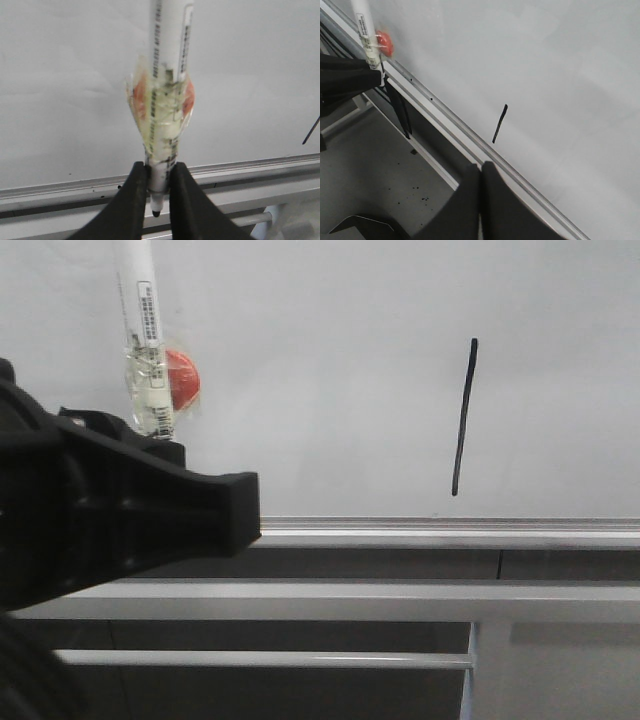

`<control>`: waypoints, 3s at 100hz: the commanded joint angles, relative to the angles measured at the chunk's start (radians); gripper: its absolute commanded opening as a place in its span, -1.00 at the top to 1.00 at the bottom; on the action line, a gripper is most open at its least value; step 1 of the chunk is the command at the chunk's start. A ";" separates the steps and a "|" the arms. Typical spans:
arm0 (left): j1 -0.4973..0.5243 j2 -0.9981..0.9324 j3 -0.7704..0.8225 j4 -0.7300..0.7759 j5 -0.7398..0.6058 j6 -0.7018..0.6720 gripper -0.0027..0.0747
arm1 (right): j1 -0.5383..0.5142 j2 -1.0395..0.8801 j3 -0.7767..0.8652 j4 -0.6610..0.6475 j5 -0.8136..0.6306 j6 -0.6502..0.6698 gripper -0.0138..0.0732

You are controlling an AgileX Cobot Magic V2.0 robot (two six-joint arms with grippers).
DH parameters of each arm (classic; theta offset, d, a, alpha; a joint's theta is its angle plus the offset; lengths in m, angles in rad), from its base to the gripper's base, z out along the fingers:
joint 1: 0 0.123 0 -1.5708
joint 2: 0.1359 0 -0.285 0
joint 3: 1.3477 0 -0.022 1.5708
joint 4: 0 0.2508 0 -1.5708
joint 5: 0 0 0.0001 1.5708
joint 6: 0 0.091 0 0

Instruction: Write number 1 on whiteboard

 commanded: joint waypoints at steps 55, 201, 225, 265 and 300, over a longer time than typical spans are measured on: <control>0.152 -0.018 -0.050 0.149 0.087 -0.011 0.98 | -0.004 -0.006 -0.037 -0.031 -0.055 -0.005 0.83; 0.124 -0.018 -0.048 0.121 0.046 -0.009 0.19 | -0.004 -0.006 -0.037 -0.056 -0.053 -0.005 0.83; 0.037 -0.018 -0.048 0.030 -0.013 0.004 0.19 | -0.004 -0.006 -0.037 -0.061 -0.053 -0.005 0.83; -0.216 -0.130 -0.048 -0.271 -0.248 0.295 0.87 | -0.004 -0.006 -0.037 -0.079 -0.052 -0.005 0.83; -0.269 -0.318 -0.009 -0.351 -0.248 0.590 0.98 | -0.004 -0.130 0.049 -0.106 -0.220 0.003 0.83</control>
